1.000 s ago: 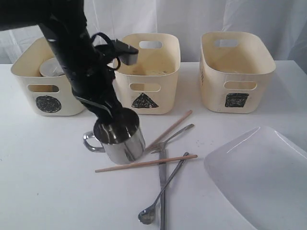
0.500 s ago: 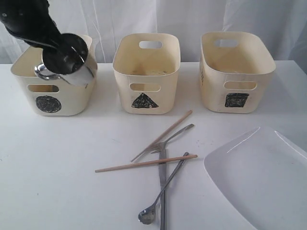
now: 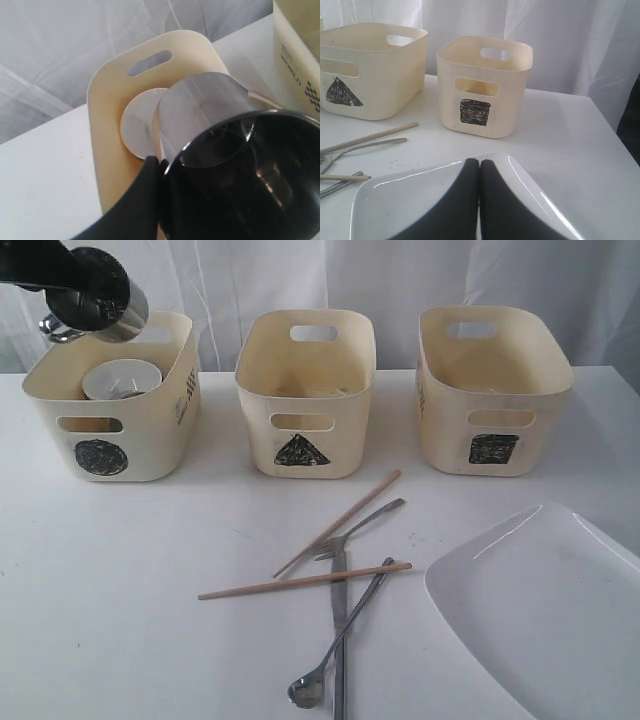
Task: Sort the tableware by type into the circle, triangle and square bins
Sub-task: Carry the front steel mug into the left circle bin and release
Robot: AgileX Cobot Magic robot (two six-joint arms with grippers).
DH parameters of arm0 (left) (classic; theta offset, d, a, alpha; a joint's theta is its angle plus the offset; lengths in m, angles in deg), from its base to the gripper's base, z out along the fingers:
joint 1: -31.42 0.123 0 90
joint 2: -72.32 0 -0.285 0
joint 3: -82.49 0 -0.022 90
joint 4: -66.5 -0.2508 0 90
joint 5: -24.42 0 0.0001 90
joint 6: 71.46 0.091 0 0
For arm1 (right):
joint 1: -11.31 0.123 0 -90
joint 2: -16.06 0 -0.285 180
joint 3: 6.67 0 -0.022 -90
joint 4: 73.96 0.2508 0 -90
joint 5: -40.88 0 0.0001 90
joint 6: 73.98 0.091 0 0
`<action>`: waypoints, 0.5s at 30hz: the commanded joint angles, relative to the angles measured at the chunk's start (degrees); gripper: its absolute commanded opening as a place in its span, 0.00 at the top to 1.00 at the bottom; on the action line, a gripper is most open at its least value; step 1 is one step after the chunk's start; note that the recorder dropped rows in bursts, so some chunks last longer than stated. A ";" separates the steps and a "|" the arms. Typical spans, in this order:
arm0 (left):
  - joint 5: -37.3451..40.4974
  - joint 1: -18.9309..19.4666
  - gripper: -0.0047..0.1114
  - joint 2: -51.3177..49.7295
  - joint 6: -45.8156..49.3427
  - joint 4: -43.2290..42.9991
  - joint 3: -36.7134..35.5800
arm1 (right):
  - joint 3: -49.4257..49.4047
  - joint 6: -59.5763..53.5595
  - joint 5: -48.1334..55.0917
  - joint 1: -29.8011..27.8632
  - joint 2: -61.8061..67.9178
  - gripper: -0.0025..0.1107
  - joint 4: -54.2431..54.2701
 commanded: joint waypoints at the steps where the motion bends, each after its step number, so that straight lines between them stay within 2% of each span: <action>1: -6.49 0.04 0.96 -2.53 -0.62 0.11 0.16 | -0.12 -0.03 -0.33 0.02 0.09 0.98 0.18; 8: -9.31 1.47 0.96 -8.07 -2.15 -0.01 0.79 | -0.12 -0.03 -0.33 0.02 0.09 0.98 0.18; 11: -9.31 2.85 0.96 -11.10 -2.73 -0.43 3.19 | -0.12 -0.03 -0.33 0.02 0.09 0.98 0.18; 15: -9.31 2.83 0.96 -14.31 -2.73 -2.24 6.25 | -0.12 -0.03 -0.33 0.02 0.09 0.98 0.18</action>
